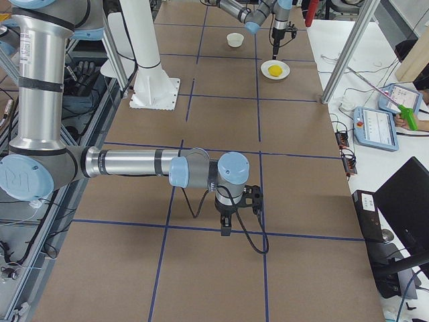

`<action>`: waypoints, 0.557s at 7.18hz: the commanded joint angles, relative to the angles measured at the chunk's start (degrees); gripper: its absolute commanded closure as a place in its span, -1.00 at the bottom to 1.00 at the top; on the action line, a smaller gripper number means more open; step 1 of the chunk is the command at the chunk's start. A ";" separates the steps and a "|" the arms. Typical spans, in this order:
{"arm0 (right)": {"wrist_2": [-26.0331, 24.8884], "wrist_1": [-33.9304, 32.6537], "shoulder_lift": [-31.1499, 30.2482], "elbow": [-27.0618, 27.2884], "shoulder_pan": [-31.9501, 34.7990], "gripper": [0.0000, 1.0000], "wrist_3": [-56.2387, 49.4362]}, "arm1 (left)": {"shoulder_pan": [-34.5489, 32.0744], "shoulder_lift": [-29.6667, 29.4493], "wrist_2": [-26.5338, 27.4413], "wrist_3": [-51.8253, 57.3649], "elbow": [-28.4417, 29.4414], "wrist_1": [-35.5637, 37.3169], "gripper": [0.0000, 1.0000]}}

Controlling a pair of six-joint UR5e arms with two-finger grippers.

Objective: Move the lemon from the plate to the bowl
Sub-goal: 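Reach the left gripper over the white plate toward the yellow lemon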

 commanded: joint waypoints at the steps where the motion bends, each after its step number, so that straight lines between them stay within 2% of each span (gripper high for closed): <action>1: 0.01 0.00 0.01 0.09 0.00 -1.00 0.00 | 1.98 -4.86 2.81 -4.61 9.93 -7.81 -1.00; 4: 0.02 0.00 -0.07 0.00 0.00 -1.00 0.00 | 2.96 -4.96 3.35 -5.50 13.12 -12.22 -1.00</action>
